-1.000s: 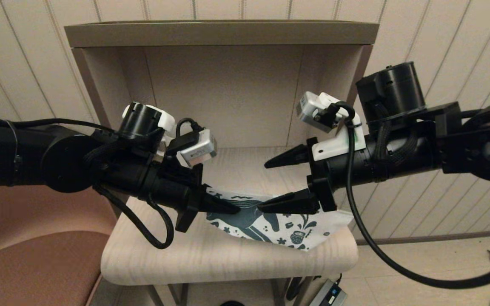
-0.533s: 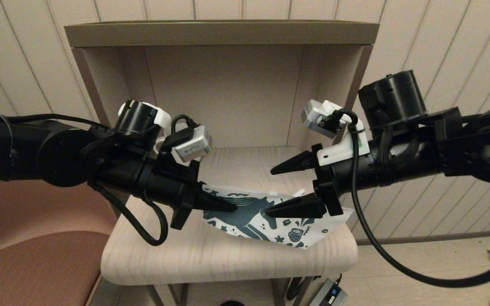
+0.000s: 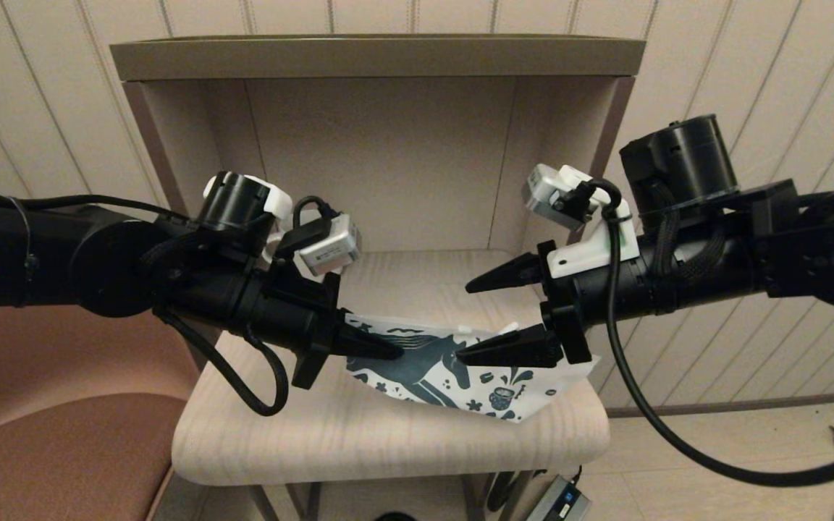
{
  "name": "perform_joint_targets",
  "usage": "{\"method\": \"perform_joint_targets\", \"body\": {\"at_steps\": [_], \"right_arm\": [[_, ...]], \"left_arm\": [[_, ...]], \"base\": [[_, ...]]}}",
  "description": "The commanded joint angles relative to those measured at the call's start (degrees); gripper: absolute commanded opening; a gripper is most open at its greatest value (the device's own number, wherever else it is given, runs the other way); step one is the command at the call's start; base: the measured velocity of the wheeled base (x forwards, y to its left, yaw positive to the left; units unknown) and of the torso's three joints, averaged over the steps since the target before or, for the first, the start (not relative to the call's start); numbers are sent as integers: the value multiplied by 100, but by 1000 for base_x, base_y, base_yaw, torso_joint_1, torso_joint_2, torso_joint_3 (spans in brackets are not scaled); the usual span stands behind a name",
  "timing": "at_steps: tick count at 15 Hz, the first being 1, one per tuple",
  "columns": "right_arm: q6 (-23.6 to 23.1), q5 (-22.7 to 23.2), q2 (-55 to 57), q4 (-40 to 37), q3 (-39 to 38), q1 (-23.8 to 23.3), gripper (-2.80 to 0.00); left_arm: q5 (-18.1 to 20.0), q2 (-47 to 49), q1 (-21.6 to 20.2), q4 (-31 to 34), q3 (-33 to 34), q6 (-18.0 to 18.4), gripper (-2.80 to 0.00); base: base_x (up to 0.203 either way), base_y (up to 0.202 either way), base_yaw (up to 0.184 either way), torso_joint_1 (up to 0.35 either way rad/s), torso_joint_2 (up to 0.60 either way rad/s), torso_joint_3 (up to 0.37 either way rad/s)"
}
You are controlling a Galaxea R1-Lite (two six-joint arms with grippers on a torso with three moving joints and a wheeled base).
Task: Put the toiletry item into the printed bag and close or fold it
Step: Open the storage bag
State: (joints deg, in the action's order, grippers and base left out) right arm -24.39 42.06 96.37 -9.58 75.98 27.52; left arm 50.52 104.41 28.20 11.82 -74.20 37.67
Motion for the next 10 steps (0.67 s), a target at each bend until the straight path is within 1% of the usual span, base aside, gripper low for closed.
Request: {"method": "perform_joint_targets", "body": {"at_steps": [1,10], "right_arm": [[-13,31,23,-8,31,8,0],[-9,39,110,-12,66,60,0]], "left_arm": [[28,18,2,4,-6,21,-280],[28,18,-7,-14,11,30,-280]], "base": [[0,0,0,0,0,0],[0,0,0,0,0,0]]}}
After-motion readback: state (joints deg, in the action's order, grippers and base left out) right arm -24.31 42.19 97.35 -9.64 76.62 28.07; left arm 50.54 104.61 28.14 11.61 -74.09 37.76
